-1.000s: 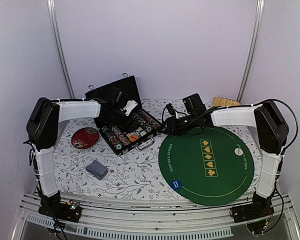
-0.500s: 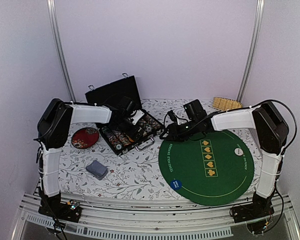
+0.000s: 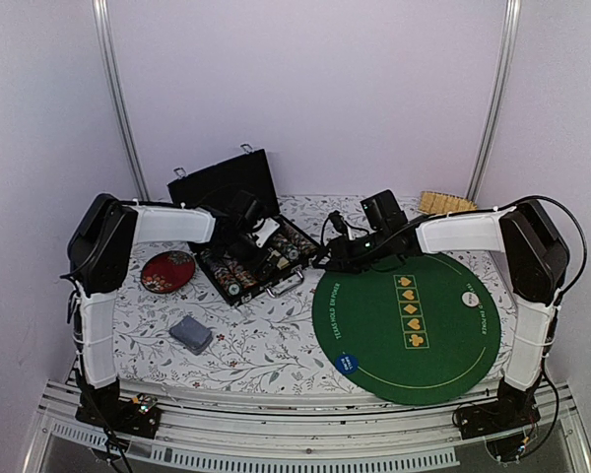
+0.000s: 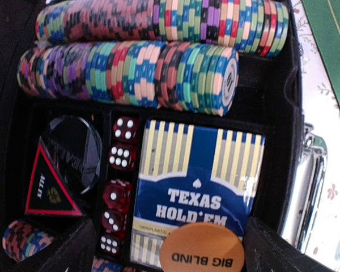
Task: Distribute texas hold em gaming equipment
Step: Adjust the big blind button in the poker case, then pick up the big blind button from the poker case.
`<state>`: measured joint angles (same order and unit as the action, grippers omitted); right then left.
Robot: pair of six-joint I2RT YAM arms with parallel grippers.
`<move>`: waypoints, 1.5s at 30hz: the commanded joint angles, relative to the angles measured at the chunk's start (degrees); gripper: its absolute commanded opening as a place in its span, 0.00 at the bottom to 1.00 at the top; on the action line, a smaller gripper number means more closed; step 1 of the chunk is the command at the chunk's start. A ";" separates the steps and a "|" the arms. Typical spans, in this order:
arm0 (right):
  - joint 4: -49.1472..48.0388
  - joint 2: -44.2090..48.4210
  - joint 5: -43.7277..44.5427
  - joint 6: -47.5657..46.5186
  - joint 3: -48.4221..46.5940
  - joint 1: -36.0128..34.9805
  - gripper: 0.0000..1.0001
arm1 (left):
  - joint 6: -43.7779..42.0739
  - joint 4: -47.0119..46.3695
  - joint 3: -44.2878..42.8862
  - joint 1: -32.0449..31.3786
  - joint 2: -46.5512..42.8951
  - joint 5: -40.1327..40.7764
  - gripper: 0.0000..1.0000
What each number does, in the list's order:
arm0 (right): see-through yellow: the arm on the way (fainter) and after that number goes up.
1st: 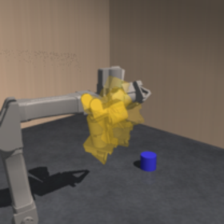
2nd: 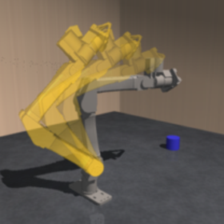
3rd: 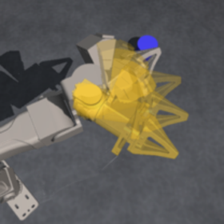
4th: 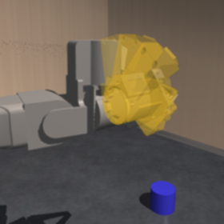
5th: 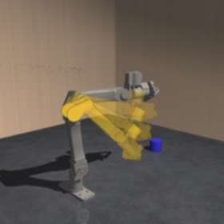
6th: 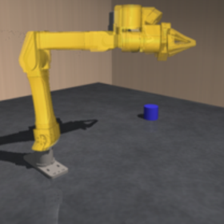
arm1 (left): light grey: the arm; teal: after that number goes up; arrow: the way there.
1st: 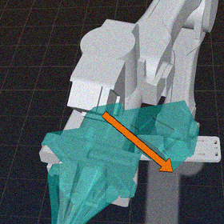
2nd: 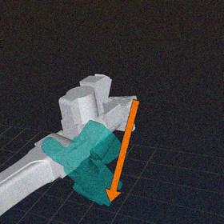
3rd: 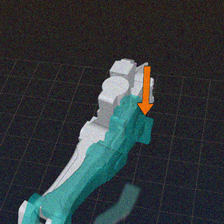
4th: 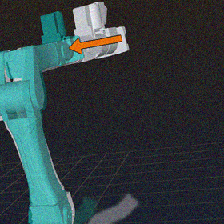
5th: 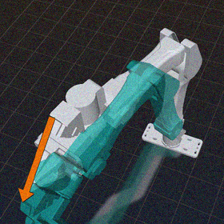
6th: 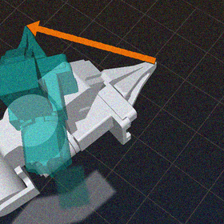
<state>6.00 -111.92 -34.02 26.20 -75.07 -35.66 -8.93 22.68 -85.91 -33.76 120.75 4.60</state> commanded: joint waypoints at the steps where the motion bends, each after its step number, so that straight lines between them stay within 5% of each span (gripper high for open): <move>1: 0.65 1.13 -0.34 -0.97 -1.31 0.06 0.48 | 0.80 6.61 1.21 2.91 -1.79 3.28 0.91; 27: 0.86 0.91 -0.55 -0.73 -1.40 0.10 0.49 | 1.85 2.59 -1.22 5.80 -2.62 -11.89 0.93; 45: 0.23 0.91 -0.80 -0.42 -0.63 0.14 0.49 | 1.36 7.33 -5.36 6.25 4.69 -12.35 0.86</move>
<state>6.39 -111.92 -34.35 25.91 -75.11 -35.62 -7.27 28.42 -90.35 -27.73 123.48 -7.11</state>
